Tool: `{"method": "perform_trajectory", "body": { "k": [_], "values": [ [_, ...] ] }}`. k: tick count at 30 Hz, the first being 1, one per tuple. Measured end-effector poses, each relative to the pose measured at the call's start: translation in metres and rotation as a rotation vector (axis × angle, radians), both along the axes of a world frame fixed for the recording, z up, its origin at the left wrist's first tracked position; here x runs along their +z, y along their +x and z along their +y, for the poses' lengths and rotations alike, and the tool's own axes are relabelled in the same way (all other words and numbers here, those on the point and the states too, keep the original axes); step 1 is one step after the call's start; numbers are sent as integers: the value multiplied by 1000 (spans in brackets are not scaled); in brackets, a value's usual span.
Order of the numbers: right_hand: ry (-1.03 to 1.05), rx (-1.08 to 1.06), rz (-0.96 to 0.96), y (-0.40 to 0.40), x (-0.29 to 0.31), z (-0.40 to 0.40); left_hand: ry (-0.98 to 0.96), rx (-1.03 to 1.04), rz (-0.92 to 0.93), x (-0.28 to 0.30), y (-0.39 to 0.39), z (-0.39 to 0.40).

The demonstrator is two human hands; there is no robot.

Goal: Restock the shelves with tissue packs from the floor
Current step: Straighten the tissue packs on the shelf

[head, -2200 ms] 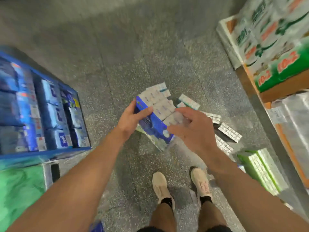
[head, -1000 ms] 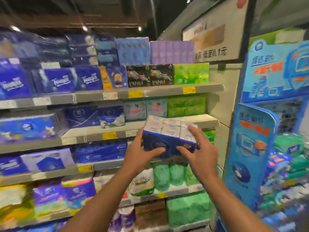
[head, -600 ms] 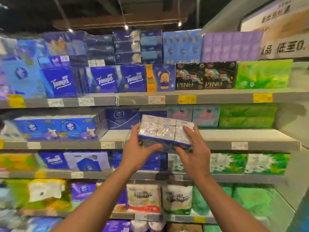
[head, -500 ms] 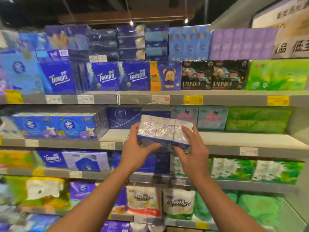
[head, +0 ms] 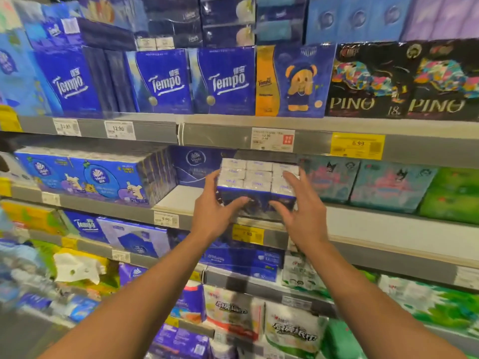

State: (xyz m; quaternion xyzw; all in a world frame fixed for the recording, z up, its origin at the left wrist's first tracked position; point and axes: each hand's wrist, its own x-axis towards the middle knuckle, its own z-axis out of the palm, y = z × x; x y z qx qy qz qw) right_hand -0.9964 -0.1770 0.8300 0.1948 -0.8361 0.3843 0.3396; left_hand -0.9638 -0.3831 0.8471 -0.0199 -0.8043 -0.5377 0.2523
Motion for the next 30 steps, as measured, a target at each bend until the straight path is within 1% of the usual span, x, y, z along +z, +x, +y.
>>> {"method": "perform_trajectory", "body": {
  "k": [2, 4, 8, 12, 15, 22, 30],
  "values": [
    [-36, 20, -89, -8, 1, -3, 32, -2, -19, -4, -12, -1],
    [-80, 16, -126, -17, 4, -7, 30, -12, -47, -7, -23, -4],
    [-174, 10, -196, -23, 0, -14, 0, -121, -105, -9, -40, -12],
    [-264, 35, -344, -21, -15, -15, 88, -250, -159, -14, -55, -18],
    [-271, 43, -406, -26, -18, -13, 143, -301, -155, -21, -62, -18],
    [-239, 35, -399, -30, -25, -12, 185, -326, -161, -27, -69, -17],
    [-201, 12, -365, -30, -27, -11, 157, -229, -137, -31, -64, -11]
  ]
}}
